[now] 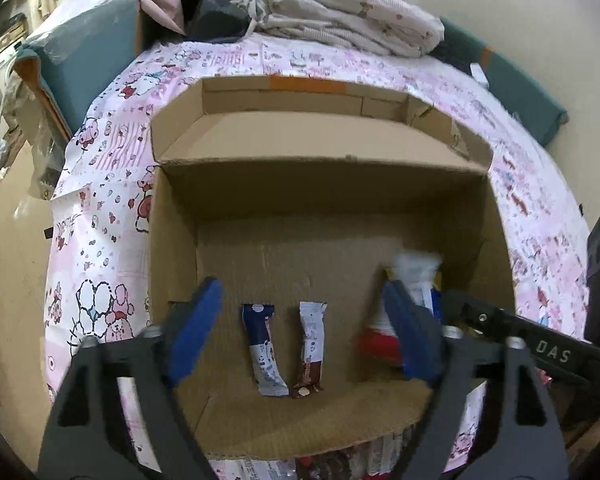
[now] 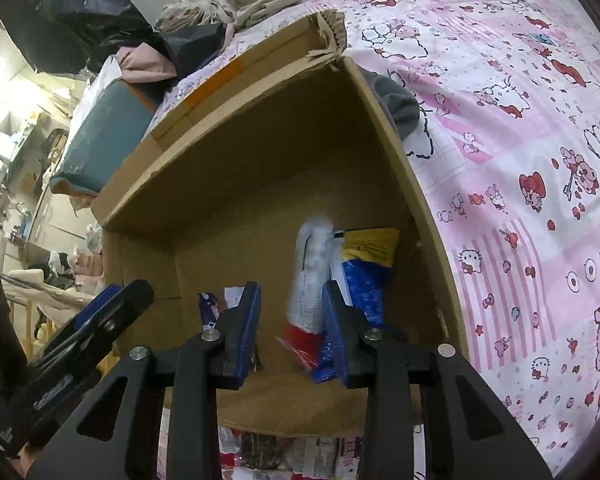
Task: Organize snacks
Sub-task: 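Lower both bars into the box and open both tools, then withdraw both tools from the box back toward the snack pile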
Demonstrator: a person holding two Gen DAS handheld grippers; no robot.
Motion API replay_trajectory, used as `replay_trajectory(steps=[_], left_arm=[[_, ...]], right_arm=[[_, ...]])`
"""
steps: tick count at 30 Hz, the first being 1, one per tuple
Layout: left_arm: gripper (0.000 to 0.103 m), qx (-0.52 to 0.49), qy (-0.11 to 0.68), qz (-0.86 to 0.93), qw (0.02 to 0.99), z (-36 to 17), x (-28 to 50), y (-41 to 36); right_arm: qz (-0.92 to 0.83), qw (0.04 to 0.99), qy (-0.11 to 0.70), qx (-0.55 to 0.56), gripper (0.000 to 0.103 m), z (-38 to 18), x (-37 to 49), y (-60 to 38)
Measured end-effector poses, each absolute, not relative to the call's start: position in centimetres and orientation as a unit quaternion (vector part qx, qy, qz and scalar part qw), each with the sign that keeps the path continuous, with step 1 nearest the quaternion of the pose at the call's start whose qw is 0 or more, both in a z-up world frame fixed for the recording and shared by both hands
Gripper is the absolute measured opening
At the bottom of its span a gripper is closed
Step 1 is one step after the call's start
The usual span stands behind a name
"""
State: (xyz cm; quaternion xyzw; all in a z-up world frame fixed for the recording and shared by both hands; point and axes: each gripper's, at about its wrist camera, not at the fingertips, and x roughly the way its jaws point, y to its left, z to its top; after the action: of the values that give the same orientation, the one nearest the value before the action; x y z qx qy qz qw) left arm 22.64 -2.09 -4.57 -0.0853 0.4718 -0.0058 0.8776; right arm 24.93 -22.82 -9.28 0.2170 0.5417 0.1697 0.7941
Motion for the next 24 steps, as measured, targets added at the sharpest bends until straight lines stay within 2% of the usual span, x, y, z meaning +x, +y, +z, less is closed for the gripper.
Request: replay_trajectory(steps=[1, 2, 3, 15, 19, 23, 24], left_arm=[[0.085, -0.084, 0.469, -0.006, 0.879, -4.4, 22.6, -2.1], [0.085, -0.079, 0.468, -0.005, 0.88, -4.3, 22.5, -2.2], [0.085, -0.076, 0.466, -0.005, 0.881, -4.2, 22.5, -2.2], [0.085, -0.081, 0.452, 0.005, 0.888, -3.3, 21.2, -1.8], [0.086, -0.087, 0.449, 0.013, 0.889, -2.8, 20.3, -1.1], [0.085, -0.096, 0.46, 0.013, 0.883, -2.4, 19.5, -0.4], [0.085, -0.095, 0.457, 0.012, 0.884, -2.2, 19.2, -0.2]], right_arm=[[0.168, 0.793, 0.542, 0.221, 0.045, -9.3, 24.9, -22.9], [0.168, 0.792, 0.541, 0.227, 0.06, -9.2, 24.9, -23.1], [0.166, 0.792, 0.54, 0.233, 0.066, -9.1, 24.9, -23.3], [0.166, 0.801, 0.529, 0.225, 0.066, -7.6, 24.1, -23.1], [0.172, 0.806, 0.519, 0.227, 0.068, -6.8, 23.6, -23.1], [0.177, 0.813, 0.508, 0.225, 0.088, -5.8, 22.4, -23.0], [0.178, 0.813, 0.506, 0.225, 0.089, -5.6, 22.1, -23.1]])
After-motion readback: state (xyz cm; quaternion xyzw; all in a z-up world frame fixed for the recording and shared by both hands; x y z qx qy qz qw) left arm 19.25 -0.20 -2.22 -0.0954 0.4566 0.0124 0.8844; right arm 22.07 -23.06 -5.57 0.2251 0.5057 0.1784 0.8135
